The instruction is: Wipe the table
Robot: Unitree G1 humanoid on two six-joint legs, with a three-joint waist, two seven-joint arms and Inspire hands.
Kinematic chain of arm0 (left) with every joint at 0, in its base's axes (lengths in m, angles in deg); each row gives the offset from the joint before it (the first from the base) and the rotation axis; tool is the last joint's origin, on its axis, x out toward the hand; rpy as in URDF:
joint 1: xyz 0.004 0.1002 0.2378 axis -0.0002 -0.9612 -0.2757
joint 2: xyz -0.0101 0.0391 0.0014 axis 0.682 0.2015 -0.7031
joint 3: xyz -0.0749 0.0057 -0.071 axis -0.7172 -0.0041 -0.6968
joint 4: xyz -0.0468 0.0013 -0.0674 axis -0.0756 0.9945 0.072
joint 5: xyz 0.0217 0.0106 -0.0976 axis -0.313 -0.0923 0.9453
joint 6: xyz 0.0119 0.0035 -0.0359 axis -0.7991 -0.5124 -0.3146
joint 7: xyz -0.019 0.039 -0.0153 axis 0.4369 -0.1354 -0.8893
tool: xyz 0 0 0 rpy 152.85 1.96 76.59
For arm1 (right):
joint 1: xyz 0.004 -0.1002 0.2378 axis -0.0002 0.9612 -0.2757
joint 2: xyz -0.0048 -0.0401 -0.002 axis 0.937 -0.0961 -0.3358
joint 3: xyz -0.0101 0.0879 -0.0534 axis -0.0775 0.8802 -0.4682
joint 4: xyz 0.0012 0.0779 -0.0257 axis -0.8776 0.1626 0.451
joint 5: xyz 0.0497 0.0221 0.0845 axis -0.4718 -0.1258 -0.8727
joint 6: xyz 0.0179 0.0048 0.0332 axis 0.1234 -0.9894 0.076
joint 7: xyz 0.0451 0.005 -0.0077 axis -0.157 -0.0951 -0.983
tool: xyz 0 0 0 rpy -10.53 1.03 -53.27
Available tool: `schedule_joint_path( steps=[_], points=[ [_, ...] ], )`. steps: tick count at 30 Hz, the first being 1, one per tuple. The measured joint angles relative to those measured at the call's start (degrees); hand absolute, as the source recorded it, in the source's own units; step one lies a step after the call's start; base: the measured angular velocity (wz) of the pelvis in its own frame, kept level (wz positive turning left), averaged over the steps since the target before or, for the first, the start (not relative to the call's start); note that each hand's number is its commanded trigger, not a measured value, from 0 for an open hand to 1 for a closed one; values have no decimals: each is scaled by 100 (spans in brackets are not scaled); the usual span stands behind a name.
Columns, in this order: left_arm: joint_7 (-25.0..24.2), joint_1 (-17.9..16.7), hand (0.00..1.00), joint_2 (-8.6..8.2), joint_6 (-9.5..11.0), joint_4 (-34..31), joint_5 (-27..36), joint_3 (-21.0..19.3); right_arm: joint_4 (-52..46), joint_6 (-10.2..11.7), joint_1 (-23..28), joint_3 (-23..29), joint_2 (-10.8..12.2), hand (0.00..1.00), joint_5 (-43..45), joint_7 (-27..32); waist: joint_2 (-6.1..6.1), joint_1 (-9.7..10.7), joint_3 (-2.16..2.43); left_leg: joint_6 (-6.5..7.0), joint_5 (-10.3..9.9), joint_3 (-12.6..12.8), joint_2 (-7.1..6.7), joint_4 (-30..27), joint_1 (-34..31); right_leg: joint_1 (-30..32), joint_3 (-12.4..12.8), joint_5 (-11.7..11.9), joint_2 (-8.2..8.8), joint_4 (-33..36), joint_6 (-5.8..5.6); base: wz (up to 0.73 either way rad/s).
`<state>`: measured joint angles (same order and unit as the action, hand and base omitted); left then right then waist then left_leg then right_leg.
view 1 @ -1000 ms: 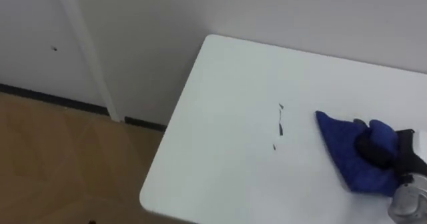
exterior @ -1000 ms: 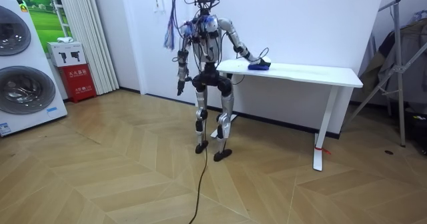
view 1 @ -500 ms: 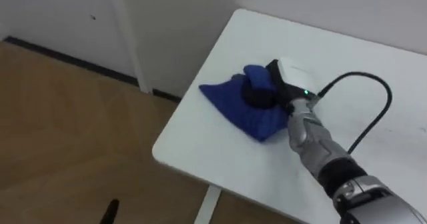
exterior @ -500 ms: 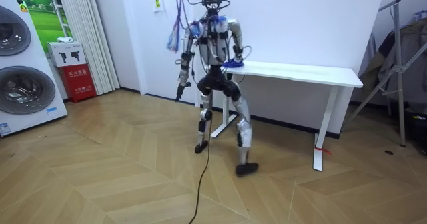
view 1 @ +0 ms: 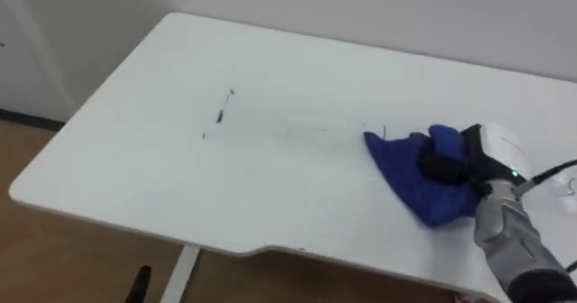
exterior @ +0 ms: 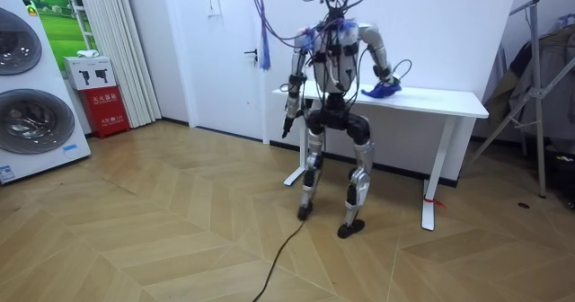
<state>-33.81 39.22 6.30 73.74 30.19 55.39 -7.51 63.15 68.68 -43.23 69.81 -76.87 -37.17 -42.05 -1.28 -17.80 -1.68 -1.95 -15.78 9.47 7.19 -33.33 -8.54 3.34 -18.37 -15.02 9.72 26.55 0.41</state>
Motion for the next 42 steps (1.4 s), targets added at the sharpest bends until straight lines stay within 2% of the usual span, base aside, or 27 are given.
schedule_joint_path(
  steps=[1,2,3,4,5,8,10,11,12,13,15,16,20,21,23,24,25,27,28,31,32,34,35,37,38,40,42],
  points=[
    [-10,-24,0,-8,3,-25,117,0,-1,-1,-321,-229,165,100,106,-51,91,-93,-8,233,52,5,-309,416,-32,37,80,16,-146,-90,29,-82],
    [-9,-25,0,9,0,-34,133,-10,-3,11,-441,-303,268,100,173,-55,79,-136,-13,373,135,-55,-388,495,-40,81,155,10,-198,-114,56,-63],
    [-4,-57,0,48,-25,-81,131,-18,18,85,-613,-424,416,100,244,-60,-32,-268,44,333,223,-46,-406,747,5,175,227,32,-257,-234,107,-32],
    [-6,-108,0,22,-49,-167,132,-16,35,246,-701,-450,430,100,285,-53,-52,-319,50,330,328,-19,-408,963,39,147,181,83,-317,-457,189,-12],
    [-7,-166,0,-4,-73,-245,130,-16,42,293,-724,-439,424,100,284,-43,-67,-307,61,330,365,-35,-421,1042,50,112,133,118,-340,-548,211,28],
    [3,-482,0,-4,-178,-434,127,-84,153,368,-243,-308,204,100,265,171,-80,-49,79,320,449,-311,-566,1366,147,-94,22,225,-345,-814,-17,60],
    [0,-756,0,-4,-185,-474,109,-428,240,849,665,436,96,100,-145,637,-137,354,96,324,488,-488,-694,1553,265,-298,-85,189,-281,-926,-199,67],
    [0,-830,0,-4,-191,-474,67,-562,240,954,852,632,79,100,-193,755,-176,458,112,329,495,-489,-717,1615,321,-378,-100,179,-272,-986,-216,45],
    [8,-906,0,13,-199,-475,-110,-898,275,1076,1170,1021,11,100,-274,935,-241,666,141,329,495,-552,-759,1687,404,-569,-248,201,-278,-1139,-255,41],
    [13,-928,0,63,-192,-475,-226,-1146,323,1087,1442,1369,-80,100,-398,994,-326,846,191,329,495,-578,-794,1749,454,-732,-375,215,-284,-1314,-278,39],
    [36,-965,0,128,-109,-475,-229,-1316,562,1070,1730,1815,-229,100,-619,1020,-430,903,258,329,495,-579,-801,1851,572,-852,-394,233,-286,-1406,-309,11],
    [58,-958,0,140,-54,-475,-186,-1309,726,989,1745,1886,-335,100,-734,1020,-471,925,268,330,494,-583,-804,1882,648,-916,-399,262,-291,-1405,-350,-12],
    [60,-733,0,93,16,-448,-79,-1070,768,531,1539,1734,-502,100,-773,945,-472,897,217,334,490,-503,-814,1910,730,-968,-412,332,-297,-1451,-376,-31],
    [60,-586,0,87,29,-395,-79,-1008,701,320,1351,1549,-498,100,-712,939,-456,749,185,336,488,-484,-804,1918,726,-901,-334,332,-303,-1454,-375,-69],
    [39,-260,0,81,77,-94,-75,-818,645,-67,571,816,-430,100,-573,731,-349,470,99,333,488,-497,-731,1969,668,-712,-309,439,-363,-1448,-275,-79],
    [9,-205,0,81,72,-41,-82,-738,625,-129,346,566,-368,100,-513,659,-298,418,64,320,478,-506,-706,1962,655,-686,-320,480,-388,-1454,-255,-47],
    [-42,-137,0,76,48,-7,-111,-617,534,-193,-67,156,-249,100,-322,487,-266,322,54,310,482,-550,-692,1961,577,-604,-414,521,-396,-1460,-212,-14],
    [-89,-75,0,72,25,-4,-102,-516,478,-163,-591,-306,60,100,-16,259,-292,247,54,272,541,-692,-703,1957,456,-544,-558,529,-408,-1466,-200,28],
    [-149,-58,0,67,-14,-35,-103,-451,488,-103,-825,-488,138,100,112,134,-336,67,62,268,565,-733,-699,1955,440,-525,-585,529,-426,-1478,-197,38],
    [-173,-232,0,73,-173,-71,-128,-411,497,-46,-1101,-552,155,100,191,-28,-371,-290,65,278,602,-1022,-755,1909,398,-593,-804,525,-404,-1493,-202,62],
    [-172,-393,0,95,-261,-72,-130,-408,522,-45,-1113,-496,140,100,147,-24,-389,-289,68,294,612,-1171,-796,1912,388,-652,-911,515,-378,-1491,-219,73],
    [-179,-600,0,125,-344,-78,-133,-418,704,-17,-1088,-475,46,100,62,-3,-413,-288,60,312,621,-1240,-805,1904,394,-724,-906,517,-359,-1504,-221,53],
    [-192,-646,0,131,-357,-79,-149,-440,788,17,-1031,-475,-18,100,58,19,-421,-288,64,316,622,-1284,-825,1899,396,-747,-887,517,-350,-1498,-222,49],
    [-249,-718,0,152,-351,-129,-328,-579,974,209,-412,-196,-323,100,44,127,-456,-208,65,355,645,-1302,-915,1901,439,-881,-846,508,-283,-1510,-253,58],
    [-259,-732,0,154,-339,-142,-374,-641,949,338,-184,36,-339,100,-80,239,-457,-164,66,358,647,-1297,-933,1901,463,-912,-828,506,-266,-1525,-256,45],
    [-263,-867,0,250,-279,-207,-440,-748,888,609,473,563,-368,100,-197,612,-461,130,74,361,647,-1297,-993,1896,541,-1058,-801,537,-239,-1587,-318,16],
    [-266,-928,0,252,-196,-277,-446,-919,749,666,800,948,-433,100,-222,714,-457,223,94,367,643,-1266,-1003,1898,576,-1077,-767,564,-219,-1593,-364,-19]
  ],
)
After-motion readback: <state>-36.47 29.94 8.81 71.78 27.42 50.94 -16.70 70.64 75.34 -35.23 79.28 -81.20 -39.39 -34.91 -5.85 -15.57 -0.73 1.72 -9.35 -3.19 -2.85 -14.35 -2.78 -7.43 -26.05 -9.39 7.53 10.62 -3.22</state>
